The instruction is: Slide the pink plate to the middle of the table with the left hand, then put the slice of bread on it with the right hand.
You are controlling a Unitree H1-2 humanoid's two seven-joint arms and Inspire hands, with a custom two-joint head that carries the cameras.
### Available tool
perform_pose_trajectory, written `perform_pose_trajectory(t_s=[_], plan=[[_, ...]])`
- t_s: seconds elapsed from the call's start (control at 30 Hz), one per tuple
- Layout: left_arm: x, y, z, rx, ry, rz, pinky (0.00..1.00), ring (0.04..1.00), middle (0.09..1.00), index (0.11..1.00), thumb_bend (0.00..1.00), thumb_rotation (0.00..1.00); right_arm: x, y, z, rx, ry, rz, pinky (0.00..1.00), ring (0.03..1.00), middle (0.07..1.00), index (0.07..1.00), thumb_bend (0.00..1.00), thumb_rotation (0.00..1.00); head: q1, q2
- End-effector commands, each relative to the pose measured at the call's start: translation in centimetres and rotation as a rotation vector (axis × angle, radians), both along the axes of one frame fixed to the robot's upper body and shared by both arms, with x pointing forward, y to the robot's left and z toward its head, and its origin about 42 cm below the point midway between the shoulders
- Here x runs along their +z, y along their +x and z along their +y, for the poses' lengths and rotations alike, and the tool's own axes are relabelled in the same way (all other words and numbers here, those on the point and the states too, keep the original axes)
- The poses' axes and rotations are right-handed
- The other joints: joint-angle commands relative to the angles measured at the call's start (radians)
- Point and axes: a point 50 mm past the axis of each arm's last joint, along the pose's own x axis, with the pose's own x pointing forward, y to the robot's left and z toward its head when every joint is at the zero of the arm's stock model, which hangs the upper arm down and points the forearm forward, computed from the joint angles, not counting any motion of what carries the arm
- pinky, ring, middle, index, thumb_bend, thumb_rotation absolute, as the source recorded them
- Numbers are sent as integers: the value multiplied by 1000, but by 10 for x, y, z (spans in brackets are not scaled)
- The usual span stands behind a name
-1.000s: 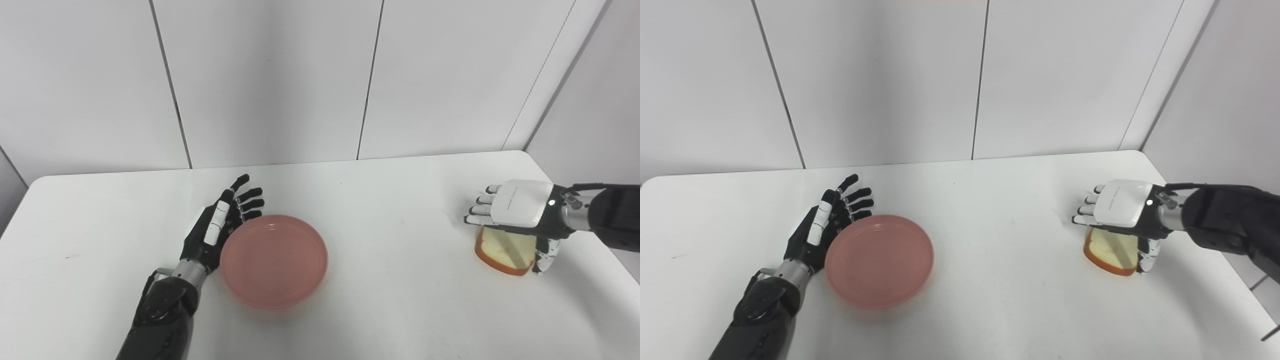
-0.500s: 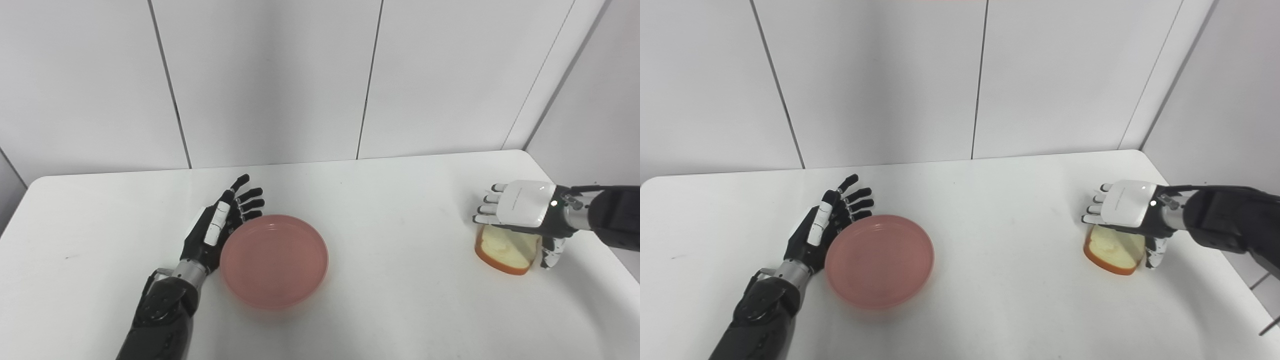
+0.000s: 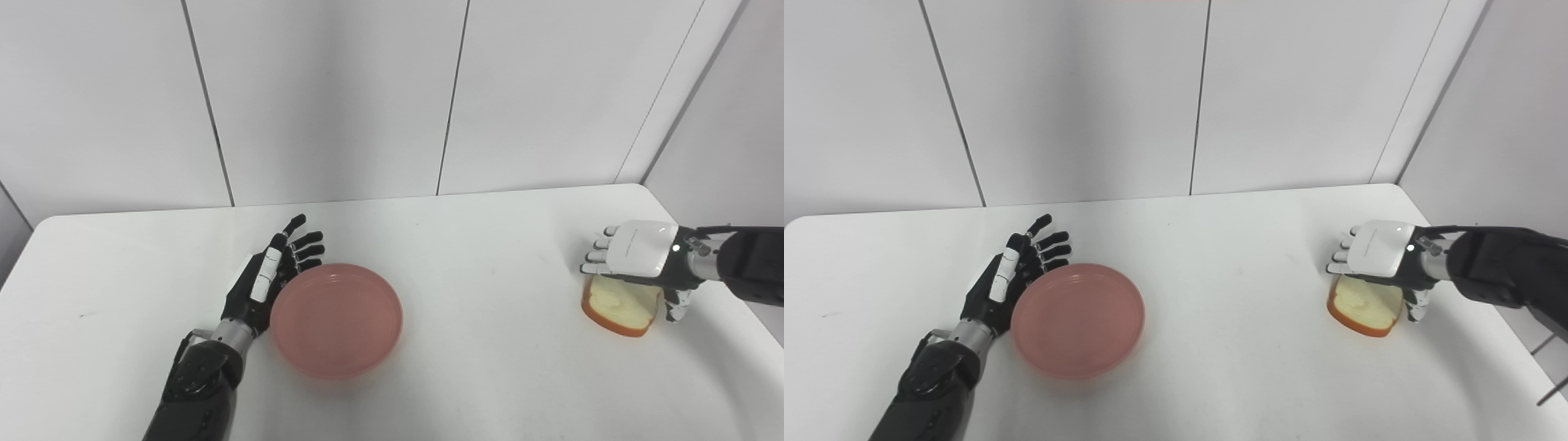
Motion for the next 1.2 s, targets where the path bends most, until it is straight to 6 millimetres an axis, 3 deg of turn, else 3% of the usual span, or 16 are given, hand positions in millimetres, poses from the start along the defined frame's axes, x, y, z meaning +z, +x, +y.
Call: perform_pose_trajectory(t_s=[0.0,0.07,0.3,0.53,0.67,0.7,0.87,1.0,1.17], plan=[[-43,-26,7,16,16,142,765,803,831,916,860,913,28,5,-9,42,-21,-80,954,946,965,977,906,303,0,1],[-43,-26,8,17,13,145,771,805,828,914,861,905,25,6,-12,59,-31,-91,958,952,970,979,873,307,0,1],[-42,-24,8,15,17,138,764,800,831,912,861,908,16,13,-21,99,-31,-113,944,942,972,979,901,312,8,3],[-40,-24,9,15,17,138,768,795,831,907,847,911,1,16,-30,110,49,-117,863,900,929,926,859,269,8,3],[-41,-24,9,16,18,140,769,798,832,908,856,908,-7,17,-34,105,96,-116,844,892,930,943,875,325,16,7],[-41,-24,9,16,19,140,770,800,834,906,861,905,-8,17,-36,98,125,-119,798,851,897,913,908,247,16,7],[-39,-25,10,24,14,145,760,795,828,901,850,903,-18,19,-47,59,240,-132,695,773,821,847,941,111,17,8],[-38,-25,10,22,18,145,761,796,832,905,852,904,-20,18,-47,38,269,-108,639,732,777,799,933,91,18,8],[-39,-26,9,18,24,142,755,794,823,901,858,906,-30,13,-47,59,301,-105,499,561,635,685,791,81,19,9]])
